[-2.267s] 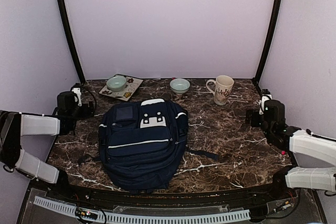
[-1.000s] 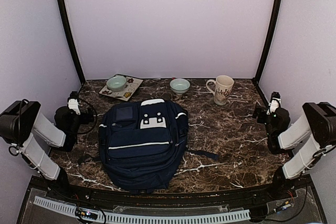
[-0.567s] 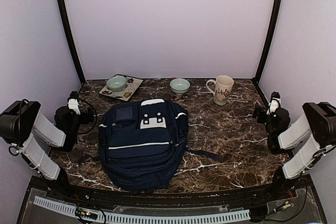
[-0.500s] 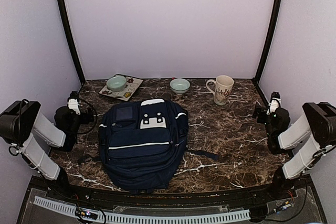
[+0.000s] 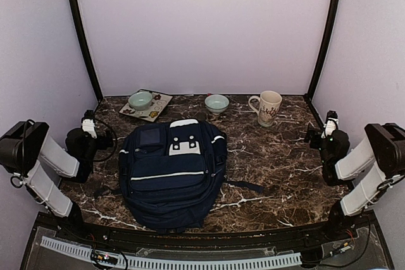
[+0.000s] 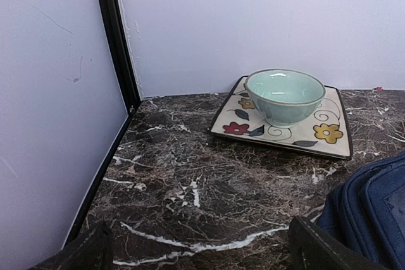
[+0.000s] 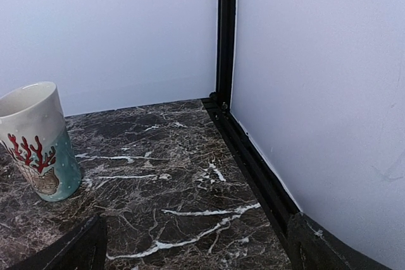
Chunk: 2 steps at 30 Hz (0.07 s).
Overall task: Pack the student bag
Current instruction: Reset both arms
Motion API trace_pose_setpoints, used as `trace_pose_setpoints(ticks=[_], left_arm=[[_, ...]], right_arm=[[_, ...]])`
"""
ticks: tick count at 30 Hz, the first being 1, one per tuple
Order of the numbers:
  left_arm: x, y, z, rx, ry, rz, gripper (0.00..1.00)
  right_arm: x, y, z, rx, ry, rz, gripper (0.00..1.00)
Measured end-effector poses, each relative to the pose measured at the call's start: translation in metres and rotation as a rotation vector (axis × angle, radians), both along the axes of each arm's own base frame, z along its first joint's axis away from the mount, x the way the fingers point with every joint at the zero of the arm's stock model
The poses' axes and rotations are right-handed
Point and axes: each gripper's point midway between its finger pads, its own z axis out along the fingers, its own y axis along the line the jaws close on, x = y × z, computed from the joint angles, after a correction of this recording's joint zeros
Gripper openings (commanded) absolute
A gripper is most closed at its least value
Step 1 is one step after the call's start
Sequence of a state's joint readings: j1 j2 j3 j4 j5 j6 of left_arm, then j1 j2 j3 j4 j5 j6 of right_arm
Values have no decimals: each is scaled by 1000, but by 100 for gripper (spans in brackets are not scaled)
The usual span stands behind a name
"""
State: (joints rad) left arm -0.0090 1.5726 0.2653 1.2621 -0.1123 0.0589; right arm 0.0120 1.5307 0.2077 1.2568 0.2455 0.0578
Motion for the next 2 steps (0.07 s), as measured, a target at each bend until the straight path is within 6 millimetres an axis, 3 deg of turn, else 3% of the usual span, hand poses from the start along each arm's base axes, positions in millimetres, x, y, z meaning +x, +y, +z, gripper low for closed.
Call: trace_pose_setpoints(ticks=[2], left_arm=[[0,0,0,0,0,0,99]], right_arm=[[0,0,0,0,0,0,100]])
